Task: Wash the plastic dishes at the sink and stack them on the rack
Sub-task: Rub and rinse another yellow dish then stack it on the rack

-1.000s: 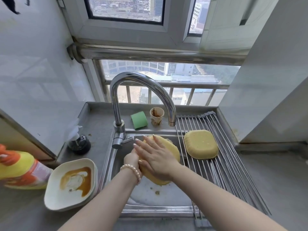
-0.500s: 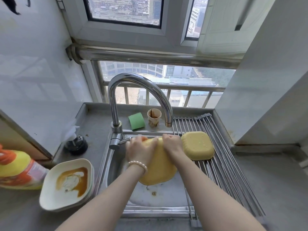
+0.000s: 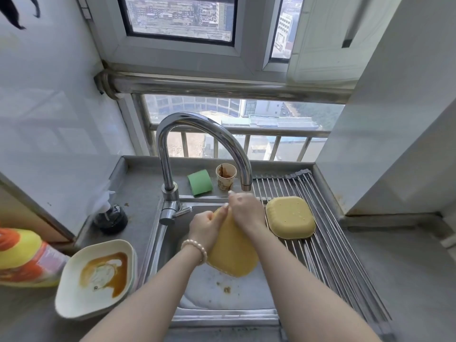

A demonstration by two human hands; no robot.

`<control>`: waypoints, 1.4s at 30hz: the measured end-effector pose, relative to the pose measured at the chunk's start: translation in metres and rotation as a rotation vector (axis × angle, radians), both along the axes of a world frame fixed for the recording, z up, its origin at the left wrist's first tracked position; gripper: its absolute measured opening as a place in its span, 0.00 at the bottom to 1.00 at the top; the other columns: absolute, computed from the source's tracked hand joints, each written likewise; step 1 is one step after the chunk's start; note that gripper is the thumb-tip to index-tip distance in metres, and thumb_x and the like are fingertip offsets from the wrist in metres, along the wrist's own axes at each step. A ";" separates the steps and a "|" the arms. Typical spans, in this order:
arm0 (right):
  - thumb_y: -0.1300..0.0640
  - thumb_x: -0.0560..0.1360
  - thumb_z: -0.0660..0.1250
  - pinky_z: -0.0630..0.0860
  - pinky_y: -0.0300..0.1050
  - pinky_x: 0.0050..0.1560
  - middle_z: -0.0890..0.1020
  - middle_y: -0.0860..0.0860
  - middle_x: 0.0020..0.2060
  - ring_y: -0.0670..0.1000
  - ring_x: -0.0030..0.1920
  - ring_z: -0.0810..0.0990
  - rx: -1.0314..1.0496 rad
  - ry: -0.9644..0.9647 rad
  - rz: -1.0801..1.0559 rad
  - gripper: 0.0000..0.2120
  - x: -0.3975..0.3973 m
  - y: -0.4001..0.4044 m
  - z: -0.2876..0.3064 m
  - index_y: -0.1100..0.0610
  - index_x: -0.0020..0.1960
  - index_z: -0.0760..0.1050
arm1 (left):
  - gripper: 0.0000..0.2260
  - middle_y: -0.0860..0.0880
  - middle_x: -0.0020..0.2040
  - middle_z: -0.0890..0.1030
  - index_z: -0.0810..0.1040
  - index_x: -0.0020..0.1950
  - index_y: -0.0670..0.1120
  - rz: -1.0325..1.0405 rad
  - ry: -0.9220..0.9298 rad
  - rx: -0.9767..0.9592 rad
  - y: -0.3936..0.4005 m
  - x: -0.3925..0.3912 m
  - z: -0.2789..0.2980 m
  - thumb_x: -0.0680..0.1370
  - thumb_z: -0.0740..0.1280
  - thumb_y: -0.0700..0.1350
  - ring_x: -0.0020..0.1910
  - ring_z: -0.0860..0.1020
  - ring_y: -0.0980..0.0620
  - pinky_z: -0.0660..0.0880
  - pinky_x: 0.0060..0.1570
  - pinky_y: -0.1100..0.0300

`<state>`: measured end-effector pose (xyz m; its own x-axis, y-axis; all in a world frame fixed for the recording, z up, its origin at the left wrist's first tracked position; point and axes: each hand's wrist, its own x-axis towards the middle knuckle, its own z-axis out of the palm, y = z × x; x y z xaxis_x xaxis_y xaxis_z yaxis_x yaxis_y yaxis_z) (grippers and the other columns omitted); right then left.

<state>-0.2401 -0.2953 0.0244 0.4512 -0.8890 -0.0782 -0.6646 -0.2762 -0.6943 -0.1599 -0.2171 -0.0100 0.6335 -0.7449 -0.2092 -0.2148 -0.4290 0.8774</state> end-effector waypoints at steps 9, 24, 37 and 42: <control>0.50 0.76 0.56 0.57 0.62 0.69 0.73 0.56 0.68 0.60 0.71 0.67 -0.757 0.129 0.197 0.21 -0.007 0.071 -0.069 0.55 0.65 0.75 | 0.23 0.39 0.57 0.78 0.75 0.60 0.34 0.712 0.674 0.006 0.005 0.010 -0.016 0.83 0.52 0.52 0.59 0.77 0.40 0.72 0.55 0.54; 0.41 0.80 0.52 0.69 0.54 0.66 0.74 0.55 0.65 0.56 0.61 0.74 0.555 -0.215 -0.333 0.27 -0.017 -0.007 -0.029 0.59 0.68 0.71 | 0.22 0.42 0.49 0.80 0.76 0.46 0.42 0.599 0.579 0.038 0.015 -0.010 -0.014 0.79 0.57 0.61 0.48 0.78 0.42 0.76 0.55 0.47; 0.58 0.73 0.56 0.62 0.42 0.26 0.67 0.52 0.22 0.52 0.23 0.65 -0.738 -0.379 0.322 0.17 -0.049 0.032 -0.040 0.57 0.25 0.64 | 0.19 0.31 0.53 0.79 0.70 0.64 0.30 0.105 1.365 0.109 0.031 0.033 0.005 0.75 0.56 0.35 0.47 0.81 0.34 0.79 0.45 0.40; 0.49 0.73 0.46 0.70 0.48 0.54 0.79 0.57 0.44 0.55 0.47 0.74 -0.470 0.155 0.624 0.25 -0.066 0.033 -0.041 0.62 0.42 0.78 | 0.16 0.33 0.52 0.78 0.68 0.68 0.32 0.136 1.164 -0.044 0.035 0.040 -0.014 0.82 0.53 0.34 0.49 0.77 0.35 0.79 0.40 0.41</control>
